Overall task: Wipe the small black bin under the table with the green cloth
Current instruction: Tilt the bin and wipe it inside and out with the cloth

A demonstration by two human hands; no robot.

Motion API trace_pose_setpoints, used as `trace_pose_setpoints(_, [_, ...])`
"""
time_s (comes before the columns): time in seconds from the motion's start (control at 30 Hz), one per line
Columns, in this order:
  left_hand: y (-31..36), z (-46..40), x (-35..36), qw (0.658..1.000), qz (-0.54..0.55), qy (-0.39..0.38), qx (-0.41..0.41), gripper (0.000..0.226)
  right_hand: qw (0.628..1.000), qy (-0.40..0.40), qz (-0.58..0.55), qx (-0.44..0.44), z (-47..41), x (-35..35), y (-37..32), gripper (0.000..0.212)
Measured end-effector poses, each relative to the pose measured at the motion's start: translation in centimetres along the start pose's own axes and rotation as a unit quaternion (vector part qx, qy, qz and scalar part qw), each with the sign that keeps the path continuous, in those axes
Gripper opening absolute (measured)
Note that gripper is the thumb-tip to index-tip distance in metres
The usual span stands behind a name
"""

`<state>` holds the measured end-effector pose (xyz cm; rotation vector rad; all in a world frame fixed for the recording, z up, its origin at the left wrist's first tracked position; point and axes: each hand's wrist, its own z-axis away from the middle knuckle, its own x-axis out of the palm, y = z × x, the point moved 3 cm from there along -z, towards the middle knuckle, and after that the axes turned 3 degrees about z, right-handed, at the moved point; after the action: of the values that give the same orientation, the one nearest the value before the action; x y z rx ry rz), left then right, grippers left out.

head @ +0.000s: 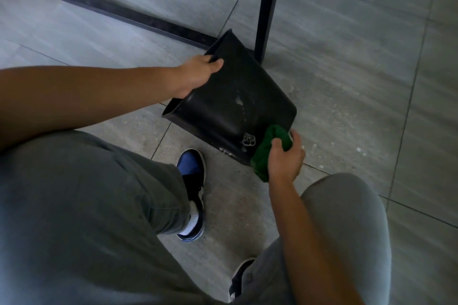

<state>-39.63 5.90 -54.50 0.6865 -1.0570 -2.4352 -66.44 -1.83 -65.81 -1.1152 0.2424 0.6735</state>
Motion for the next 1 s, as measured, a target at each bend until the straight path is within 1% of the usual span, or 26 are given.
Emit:
trace_pose_setpoints(0.1, [-0.3,0.1,0.7,1.000,0.022,0.006,-0.002,0.045,0.998,-0.002,0.051,-0.033,0.9,1.6,0.1,0.058])
trace_pose_setpoints(0.2, [-0.8,0.2,1.7,0.999,0.023,0.025,0.000,0.045,0.995,0.007,0.046,-0.086,2.8,2.8,-0.6,0.054])
trace_pose_setpoints(0.3, [-0.8,0.2,2.5,0.999,0.003,0.035,0.009,0.041,0.985,-0.006,0.014,-0.173,5.2,4.6,-4.6,0.053])
trace_pose_setpoints(0.4, [-0.2,0.4,2.7,0.999,-0.017,0.029,0.038,0.035,0.961,0.001,0.026,-0.274,5.3,6.6,-10.4,0.052])
trace_pose_setpoints(0.47, [0.1,0.6,2.5,0.998,-0.033,0.034,0.049,0.041,0.950,0.019,0.040,-0.310,3.3,7.3,-12.8,0.049])
trace_pose_setpoints(0.5, [0.0,0.6,2.4,0.998,-0.035,0.033,0.048,0.045,0.946,0.035,0.054,-0.317,1.9,7.3,-12.8,0.047])
trace_pose_setpoints(0.57, [-0.3,0.7,2.1,0.998,-0.041,0.027,0.043,0.051,0.954,0.066,0.078,-0.280,-1.2,6.6,-10.3,0.046])
trace_pose_setpoints(0.63, [-0.7,0.9,1.5,0.997,-0.060,0.035,0.043,0.056,0.974,0.087,0.086,-0.190,-3.9,5.0,-6.1,0.047])
trace_pose_setpoints(0.7, [-1.0,0.8,1.1,0.996,-0.062,0.043,0.042,0.059,0.986,0.099,0.092,-0.095,-4.4,3.9,-2.9,0.049])
trace_pose_setpoints(0.73, [-0.9,0.6,1.2,0.996,-0.064,0.043,0.042,0.059,0.989,0.098,0.083,-0.077,-3.5,3.9,-2.6,0.049])
trace_pose_setpoints(0.77, [-0.7,0.6,1.5,0.996,-0.066,0.038,0.043,0.060,0.989,0.089,0.069,-0.094,-1.7,4.3,-3.2,0.050])
trace_pose_setpoints(0.8, [-0.4,0.5,1.8,0.996,-0.068,0.034,0.044,0.060,0.987,0.071,0.055,-0.136,0.7,5.0,-4.6,0.050])
trace_pose_setpoints(0.83, [-0.1,0.4,2.2,0.996,-0.066,0.033,0.045,0.060,0.977,0.051,0.046,-0.201,3.2,6.0,-6.2,0.049])
trace_pose_setpoints(0.9, [0.2,0.4,2.5,0.996,-0.064,0.035,0.051,0.060,0.943,0.005,0.055,-0.329,6.5,7.7,-9.5,0.048])
trace_pose_setpoints(0.93, [0.2,0.5,2.5,0.996,-0.063,0.036,0.052,0.059,0.928,-0.005,0.071,-0.367,6.3,8.1,-10.3,0.049])
trace_pose_setpoints(0.97, [0.1,0.6,2.2,0.996,-0.059,0.039,0.052,0.059,0.922,0.006,0.090,-0.377,4.7,7.9,-10.1,0.049])
trace_pose_setpoints(1.0, [-0.2,0.5,1.9,0.996,-0.057,0.042,0.048,0.059,0.931,0.029,0.108,-0.347,1.7,7.4,-9.0,0.049])
